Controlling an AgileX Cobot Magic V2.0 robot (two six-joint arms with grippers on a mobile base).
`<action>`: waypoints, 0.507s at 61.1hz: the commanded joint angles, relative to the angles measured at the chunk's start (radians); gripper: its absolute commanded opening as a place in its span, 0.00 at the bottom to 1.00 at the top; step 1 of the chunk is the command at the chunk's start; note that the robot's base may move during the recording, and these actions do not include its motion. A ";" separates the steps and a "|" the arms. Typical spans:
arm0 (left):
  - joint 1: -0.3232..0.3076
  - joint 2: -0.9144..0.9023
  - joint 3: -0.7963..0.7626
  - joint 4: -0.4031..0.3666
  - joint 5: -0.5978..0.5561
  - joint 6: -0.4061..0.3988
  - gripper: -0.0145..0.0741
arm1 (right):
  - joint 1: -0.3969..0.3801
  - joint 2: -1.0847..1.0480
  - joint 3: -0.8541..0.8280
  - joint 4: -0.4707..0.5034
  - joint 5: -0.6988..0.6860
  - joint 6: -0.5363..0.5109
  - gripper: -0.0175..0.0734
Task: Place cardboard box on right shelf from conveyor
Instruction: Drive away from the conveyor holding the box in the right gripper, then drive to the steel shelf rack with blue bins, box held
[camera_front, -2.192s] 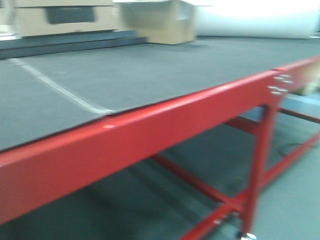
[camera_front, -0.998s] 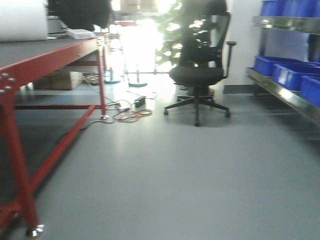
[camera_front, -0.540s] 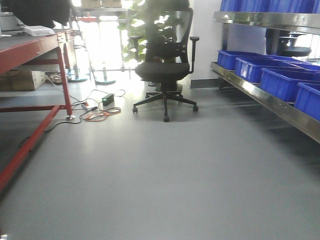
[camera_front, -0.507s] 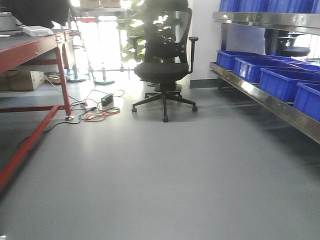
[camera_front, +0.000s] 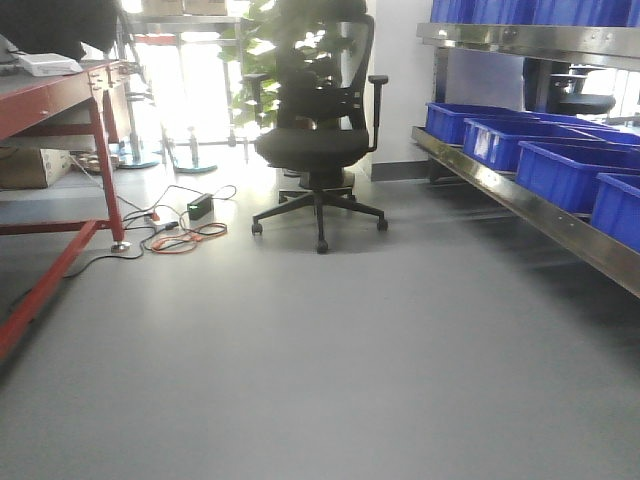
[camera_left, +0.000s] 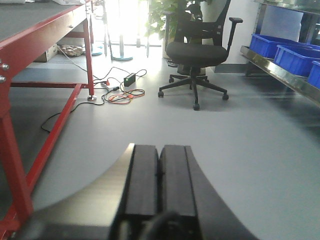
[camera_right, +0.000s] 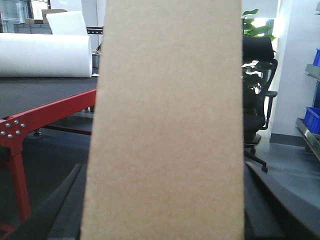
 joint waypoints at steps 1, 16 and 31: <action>0.002 -0.014 0.009 -0.006 -0.085 0.000 0.03 | -0.004 0.018 -0.025 -0.018 -0.104 -0.005 0.45; 0.002 -0.014 0.009 -0.006 -0.085 0.000 0.03 | -0.004 0.018 -0.025 -0.018 -0.104 -0.005 0.45; 0.002 -0.014 0.009 -0.006 -0.085 0.000 0.03 | -0.004 0.018 -0.025 -0.018 -0.104 -0.005 0.45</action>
